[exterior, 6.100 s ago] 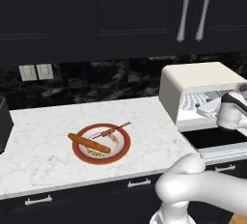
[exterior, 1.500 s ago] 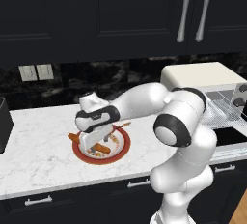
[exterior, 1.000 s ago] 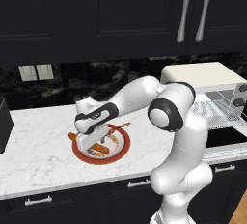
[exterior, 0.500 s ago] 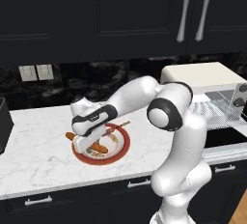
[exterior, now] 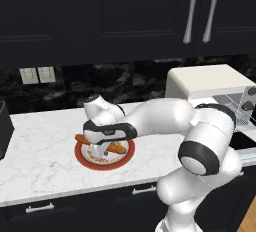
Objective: Pick up the kebab skewer and baguette bread, and place them inside the toaster oven. Close the toaster oven door and start by setting the timer.
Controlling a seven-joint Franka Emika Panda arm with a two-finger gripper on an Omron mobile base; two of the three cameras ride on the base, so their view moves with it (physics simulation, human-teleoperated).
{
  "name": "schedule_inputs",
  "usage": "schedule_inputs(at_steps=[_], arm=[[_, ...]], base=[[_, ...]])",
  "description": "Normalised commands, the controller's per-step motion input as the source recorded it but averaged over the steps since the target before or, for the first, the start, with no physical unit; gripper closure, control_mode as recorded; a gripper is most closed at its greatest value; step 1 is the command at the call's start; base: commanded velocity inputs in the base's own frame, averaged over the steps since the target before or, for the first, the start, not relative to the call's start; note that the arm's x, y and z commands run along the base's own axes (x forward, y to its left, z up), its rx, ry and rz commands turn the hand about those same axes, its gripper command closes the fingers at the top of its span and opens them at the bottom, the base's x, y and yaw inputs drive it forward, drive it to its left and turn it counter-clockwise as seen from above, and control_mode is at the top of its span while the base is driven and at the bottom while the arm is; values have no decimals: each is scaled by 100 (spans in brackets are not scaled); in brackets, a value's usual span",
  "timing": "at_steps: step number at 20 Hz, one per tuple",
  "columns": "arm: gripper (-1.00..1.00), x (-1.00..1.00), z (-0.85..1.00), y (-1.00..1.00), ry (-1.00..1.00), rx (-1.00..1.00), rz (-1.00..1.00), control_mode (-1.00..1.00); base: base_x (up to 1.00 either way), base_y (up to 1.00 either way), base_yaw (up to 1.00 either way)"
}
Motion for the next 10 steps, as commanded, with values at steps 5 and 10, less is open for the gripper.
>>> schedule_inputs(at_steps=[5, 10], arm=[[100, -90, 68, -97, -19, 1, 29, -100], [100, -68, 84, -100, -7, 9, 28, -100]], base=[[0, 0, 0], [0, 0, 0]])
